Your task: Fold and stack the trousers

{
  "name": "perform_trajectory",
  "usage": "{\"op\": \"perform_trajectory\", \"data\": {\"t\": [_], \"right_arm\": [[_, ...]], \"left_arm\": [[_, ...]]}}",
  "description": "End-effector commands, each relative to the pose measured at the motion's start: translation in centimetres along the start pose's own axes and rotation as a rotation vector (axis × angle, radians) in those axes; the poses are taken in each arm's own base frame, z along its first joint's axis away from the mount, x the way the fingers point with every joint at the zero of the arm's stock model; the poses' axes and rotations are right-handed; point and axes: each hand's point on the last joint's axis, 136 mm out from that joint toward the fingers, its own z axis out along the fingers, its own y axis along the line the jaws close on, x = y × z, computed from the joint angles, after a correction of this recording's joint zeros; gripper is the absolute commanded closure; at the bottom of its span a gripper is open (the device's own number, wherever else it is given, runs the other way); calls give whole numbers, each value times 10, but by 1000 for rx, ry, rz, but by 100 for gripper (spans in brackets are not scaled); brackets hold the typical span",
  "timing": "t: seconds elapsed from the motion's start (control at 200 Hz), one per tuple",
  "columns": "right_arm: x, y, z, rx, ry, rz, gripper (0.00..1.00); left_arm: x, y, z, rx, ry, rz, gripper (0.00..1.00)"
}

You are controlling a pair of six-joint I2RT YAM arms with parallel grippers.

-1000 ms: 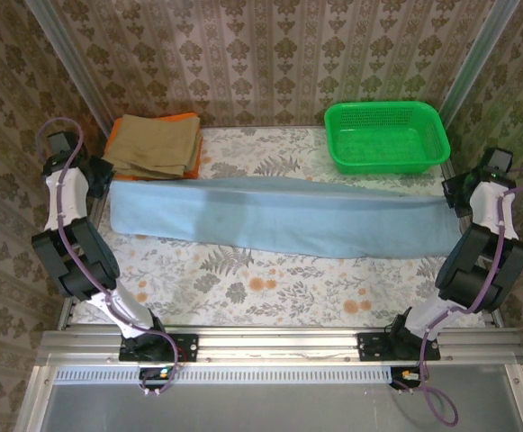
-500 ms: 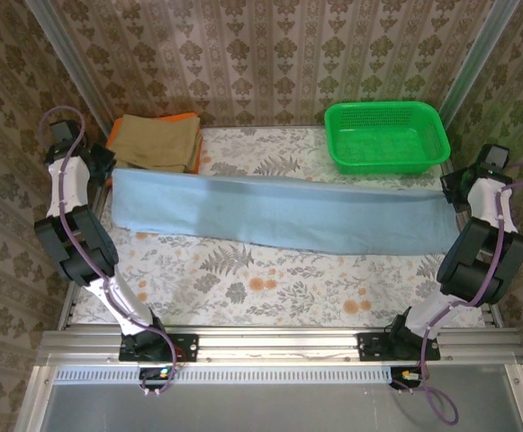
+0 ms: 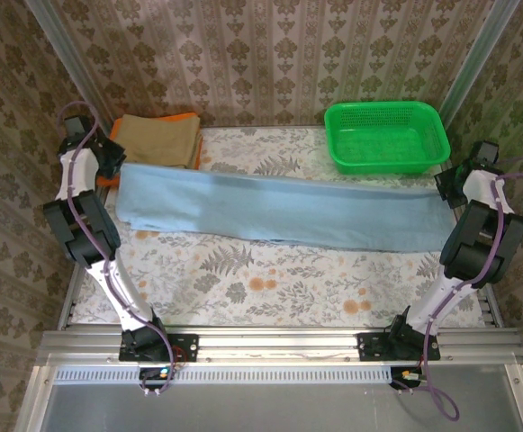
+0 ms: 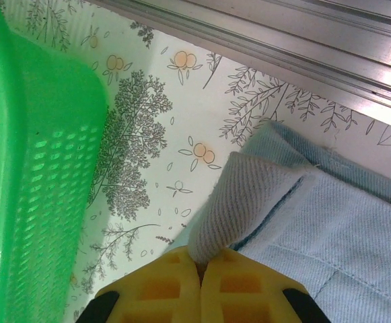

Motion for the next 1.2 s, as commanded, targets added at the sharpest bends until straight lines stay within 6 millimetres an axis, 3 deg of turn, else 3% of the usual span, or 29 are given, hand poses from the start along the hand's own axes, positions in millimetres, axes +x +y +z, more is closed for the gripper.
{"op": "perform_trajectory", "data": {"t": [0.0,0.05,0.095,0.155,0.2,0.25,0.34,0.415,0.515,0.625,0.705,0.855,0.925,1.05,1.14,1.195], "right_arm": [[-42,-5,-9,37,-179,10,94],[-43,-4,-10,36,-183,2,91],[-43,-3,-10,37,-180,-6,87],[-43,-2,-12,41,-174,-13,71],[-42,2,-16,31,-173,-16,62],[-42,6,-22,23,-180,-25,55],[-39,14,-41,0,-195,-44,52],[-36,25,-60,-36,-211,-68,50],[-16,49,-87,-95,-195,-144,49],[43,75,-109,-174,-154,-279,47],[109,91,-113,-213,-94,-412,48],[248,115,-91,-270,101,-653,48],[304,114,-76,-258,212,-743,48],[372,107,-68,-259,320,-883,45],[400,93,-69,-255,372,-951,40],[406,82,-68,-243,390,-970,37]], "left_arm": [[-37,18,0,-59,-127,33,100],[-34,20,7,-59,-114,36,100],[-32,21,13,-56,-100,43,90],[-30,16,21,-29,-75,59,60],[-27,11,22,-24,-47,68,49],[-26,2,17,-3,-45,93,30],[-26,-17,-6,40,-73,136,18],[-25,-29,-32,66,-88,147,17],[-13,-32,-68,61,-75,149,11],[26,-18,-91,47,-40,149,11],[63,-1,-96,58,-22,132,13],[141,37,-82,54,49,88,16],[161,58,-79,33,74,68,16],[173,89,-92,-4,94,46,15],[178,101,-101,-32,87,66,14],[179,110,-101,-42,87,53,13]]}}
